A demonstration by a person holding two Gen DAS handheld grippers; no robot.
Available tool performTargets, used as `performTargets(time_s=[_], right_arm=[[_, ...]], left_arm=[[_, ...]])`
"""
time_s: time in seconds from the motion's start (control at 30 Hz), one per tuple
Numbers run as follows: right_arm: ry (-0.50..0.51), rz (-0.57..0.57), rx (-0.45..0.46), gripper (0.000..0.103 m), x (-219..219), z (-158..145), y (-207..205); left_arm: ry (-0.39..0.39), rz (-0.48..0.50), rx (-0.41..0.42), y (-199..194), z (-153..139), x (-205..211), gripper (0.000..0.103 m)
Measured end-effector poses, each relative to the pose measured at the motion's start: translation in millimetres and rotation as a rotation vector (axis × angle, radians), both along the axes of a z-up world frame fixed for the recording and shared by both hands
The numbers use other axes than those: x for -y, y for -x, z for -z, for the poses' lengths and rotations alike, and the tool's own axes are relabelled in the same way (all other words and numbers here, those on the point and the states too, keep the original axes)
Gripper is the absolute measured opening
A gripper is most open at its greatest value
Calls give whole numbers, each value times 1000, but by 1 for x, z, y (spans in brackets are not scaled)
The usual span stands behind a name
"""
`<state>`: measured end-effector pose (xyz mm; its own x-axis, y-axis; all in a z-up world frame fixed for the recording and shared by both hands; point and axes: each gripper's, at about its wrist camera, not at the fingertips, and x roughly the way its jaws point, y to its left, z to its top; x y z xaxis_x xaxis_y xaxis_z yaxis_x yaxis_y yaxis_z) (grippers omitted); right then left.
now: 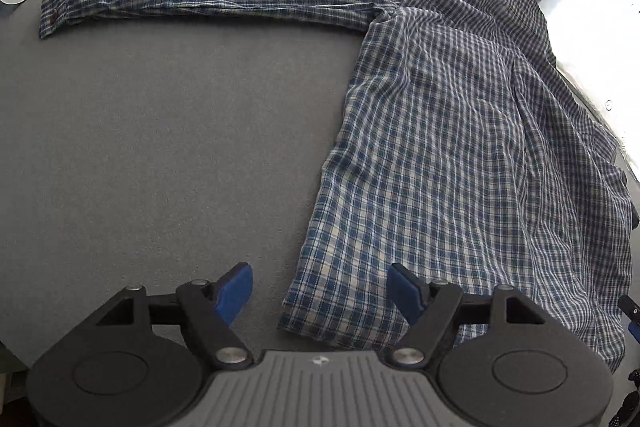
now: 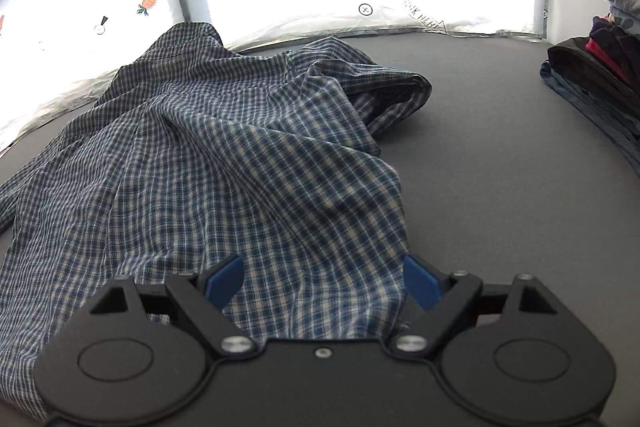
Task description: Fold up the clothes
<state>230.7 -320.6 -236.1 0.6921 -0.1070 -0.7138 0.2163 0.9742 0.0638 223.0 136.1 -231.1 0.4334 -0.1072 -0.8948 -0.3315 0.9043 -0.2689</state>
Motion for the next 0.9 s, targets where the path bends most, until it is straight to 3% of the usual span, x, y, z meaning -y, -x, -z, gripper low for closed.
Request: performTargets(time_s=[0.1,0.17,0.23,0.3,0.33,0.37,0.43,0.47,0.63,0.9], right_arm=[[-21,13,-16,82,24,4,13],[-64,10,-38,70,36,10,19],[-112,-12,-68,61,42,19,22],[-160,-47,-87,53,41,26,23],[-173,-69,-90,41,39,27,22],[-182,-92,-93,24,37,28,21],[-179,-112,-96,7,33,25,20],[-173,-116,-83,6,32,21,20],[-166,-121,33,4,34,-21,25],[-149,-208,236,4,28,-139,41]], left_arm=[[-8,-12,26,11,1,7,76],[-43,25,31,13,3,16,74],[-85,58,29,13,3,23,66],[-105,66,33,13,2,26,37],[-107,69,34,13,1,27,25],[-109,73,36,12,1,28,7],[-116,79,59,10,-5,29,4],[-127,79,76,9,-11,30,3],[-131,58,216,6,-68,27,2],[-164,38,423,9,-191,18,3]])
